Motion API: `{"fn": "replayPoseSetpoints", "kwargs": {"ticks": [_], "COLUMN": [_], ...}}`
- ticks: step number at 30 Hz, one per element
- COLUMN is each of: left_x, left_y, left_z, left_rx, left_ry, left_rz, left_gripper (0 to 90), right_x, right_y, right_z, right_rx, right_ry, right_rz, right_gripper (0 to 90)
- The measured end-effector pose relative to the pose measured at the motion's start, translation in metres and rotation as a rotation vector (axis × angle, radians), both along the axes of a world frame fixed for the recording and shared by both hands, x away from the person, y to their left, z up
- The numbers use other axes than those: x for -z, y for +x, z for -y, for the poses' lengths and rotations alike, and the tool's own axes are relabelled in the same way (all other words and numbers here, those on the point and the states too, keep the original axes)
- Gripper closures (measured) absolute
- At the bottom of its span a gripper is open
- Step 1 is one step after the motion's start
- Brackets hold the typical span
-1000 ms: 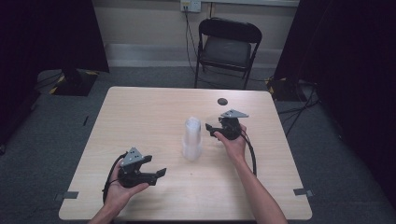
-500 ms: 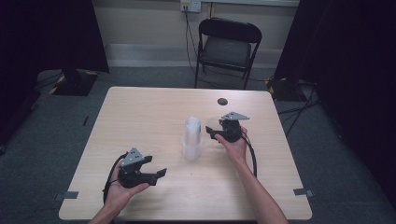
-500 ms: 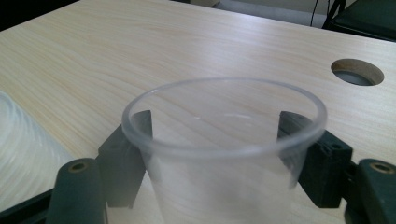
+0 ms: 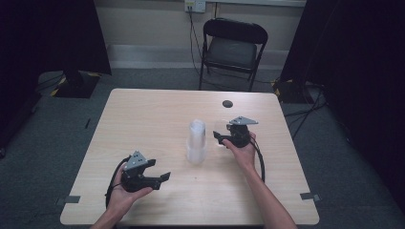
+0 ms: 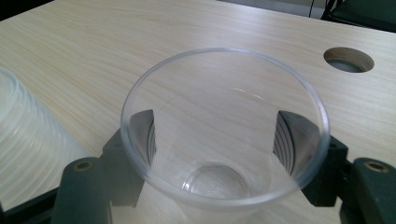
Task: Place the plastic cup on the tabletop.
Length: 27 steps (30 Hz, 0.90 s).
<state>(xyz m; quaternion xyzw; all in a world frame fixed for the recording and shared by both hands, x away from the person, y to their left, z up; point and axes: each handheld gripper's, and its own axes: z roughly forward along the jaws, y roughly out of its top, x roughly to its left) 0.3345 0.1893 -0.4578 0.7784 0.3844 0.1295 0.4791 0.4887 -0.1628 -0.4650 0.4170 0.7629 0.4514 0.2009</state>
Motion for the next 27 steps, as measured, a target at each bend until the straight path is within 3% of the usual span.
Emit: {"fn": "replayPoseSetpoints", "kwargs": {"ticks": [9,13,16,27], "left_x": [0.000,0.001,0.000,0.002], "left_y": [0.001,0.001,0.002,0.005], "left_z": [-0.001,-0.001,-0.002,-0.006], "left_rx": [0.000,-0.008,-0.008,-0.026], "left_ry": [0.012,-0.002,0.003,-0.009], "left_rz": [-0.001,-0.006,0.000,-0.018], "left_gripper": [20.4,20.3,20.3,20.3], "right_x": [-0.002,-0.003,-0.001,0.006], "right_y": [-0.009,-0.011,-0.011,-0.017], "right_z": [0.008,0.008,0.008,0.015], "right_rx": [0.003,-0.006,-0.015,-0.011], "right_ry": [-0.021,-0.030,-0.028,-0.009], "right_rz": [-0.022,-0.030,-0.063,-0.083], "right_gripper": [29.7,28.4,25.2,20.4]}}
